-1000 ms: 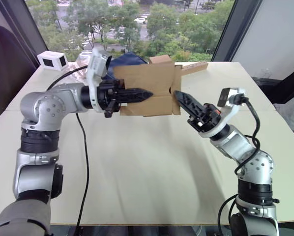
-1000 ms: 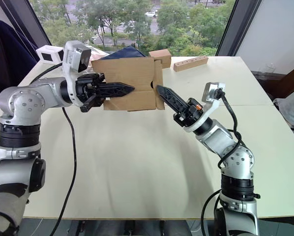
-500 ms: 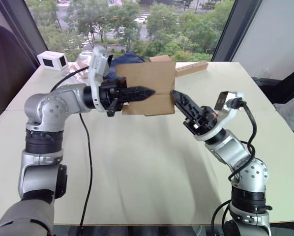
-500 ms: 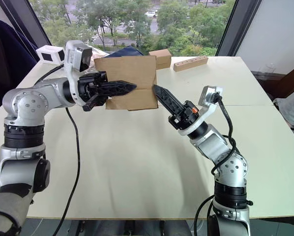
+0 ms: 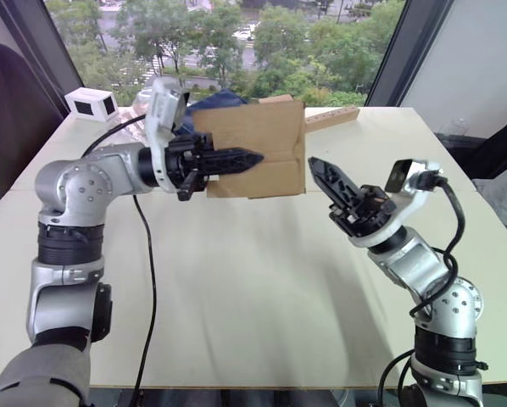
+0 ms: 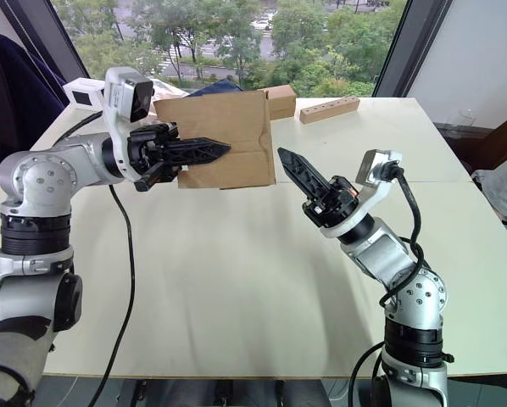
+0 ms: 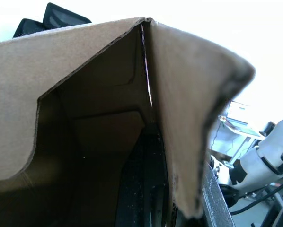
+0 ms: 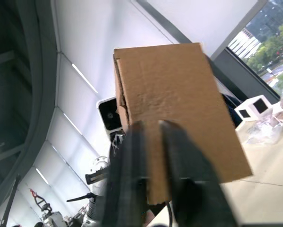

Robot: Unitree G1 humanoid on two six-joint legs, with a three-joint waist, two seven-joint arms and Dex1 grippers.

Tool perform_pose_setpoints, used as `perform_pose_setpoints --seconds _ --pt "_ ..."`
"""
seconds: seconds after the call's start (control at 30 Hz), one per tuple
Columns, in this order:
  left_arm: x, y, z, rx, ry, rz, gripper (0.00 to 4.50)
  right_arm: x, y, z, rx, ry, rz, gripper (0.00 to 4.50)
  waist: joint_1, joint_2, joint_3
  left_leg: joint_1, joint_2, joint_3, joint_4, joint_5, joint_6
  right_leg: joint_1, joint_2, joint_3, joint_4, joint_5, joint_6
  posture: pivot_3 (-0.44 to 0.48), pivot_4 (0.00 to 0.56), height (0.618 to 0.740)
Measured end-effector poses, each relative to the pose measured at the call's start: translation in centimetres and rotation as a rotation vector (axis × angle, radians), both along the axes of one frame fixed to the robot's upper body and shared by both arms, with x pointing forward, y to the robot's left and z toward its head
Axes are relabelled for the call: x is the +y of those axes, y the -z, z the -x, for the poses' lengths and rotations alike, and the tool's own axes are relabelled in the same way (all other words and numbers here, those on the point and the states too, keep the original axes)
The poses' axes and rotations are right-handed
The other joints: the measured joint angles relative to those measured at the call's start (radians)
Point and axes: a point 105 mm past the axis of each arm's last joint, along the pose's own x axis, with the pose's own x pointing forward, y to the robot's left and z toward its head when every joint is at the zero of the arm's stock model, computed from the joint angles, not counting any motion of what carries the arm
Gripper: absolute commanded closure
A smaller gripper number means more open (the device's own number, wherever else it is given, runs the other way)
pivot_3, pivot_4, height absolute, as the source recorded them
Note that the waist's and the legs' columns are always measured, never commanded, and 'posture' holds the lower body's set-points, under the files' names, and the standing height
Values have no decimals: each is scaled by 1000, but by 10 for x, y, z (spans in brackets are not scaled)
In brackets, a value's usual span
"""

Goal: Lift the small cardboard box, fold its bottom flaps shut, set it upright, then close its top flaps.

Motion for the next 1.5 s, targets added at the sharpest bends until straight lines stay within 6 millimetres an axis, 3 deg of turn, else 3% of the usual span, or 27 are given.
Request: perform_pose_setpoints --seconds 0.33,0.53,0.83,1.0,1.1,1.2,1.27,1.37,1.5 --pt "0 -1 2 10 15 5 4500 -4 -3 -2 -17 39 45 4472 0 0 0 0 0 0 0 0 0 0 0 0 0 0 0 0 150 740" --pt "-2 3 0 14 13 -8 4500 12 -7 5 -68 -4 123 4472 0 0 0 0 0 0 0 0 0 0 0 0 0 0 0 0 150 740" --pt "-2 6 -3 26 10 -11 4500 19 1 4 -92 11 221 4472 1 0 0 0 0 0 0 0 0 0 0 0 0 0 0 0 150 740" --pt "-3 11 -4 30 7 -47 4500 10 4 5 -78 37 249 4472 2 0 0 0 0 0 0 0 0 0 0 0 0 0 0 0 150 740" --pt "-2 15 -7 5 -30 -119 4500 -6 9 9 -44 66 294 4472 3 0 0 0 0 0 0 0 0 0 0 0 -1 0 0 0 150 740" --pt "7 21 -12 -27 -90 -221 4500 -36 14 7 -24 190 418 4472 3 0 0 -1 0 0 0 0 0 1 0 0 -2 0 0 0 150 740" --pt "2 21 -18 -93 -128 -272 4500 -51 18 5 -24 248 518 4472 4 0 0 0 0 0 0 0 0 1 0 0 -2 0 0 0 150 740" --pt "-4 27 -23 -162 -122 -437 4500 -64 30 10 -37 261 724 4472 6 0 0 -1 -1 0 -1 0 0 1 1 0 -4 0 0 0 150 740" --pt "-4 58 -30 -291 -59 -777 4500 -64 56 32 -103 161 1131 4472 6 0 0 -2 -1 0 -1 -1 1 1 2 0 -6 0 0 0 150 740"
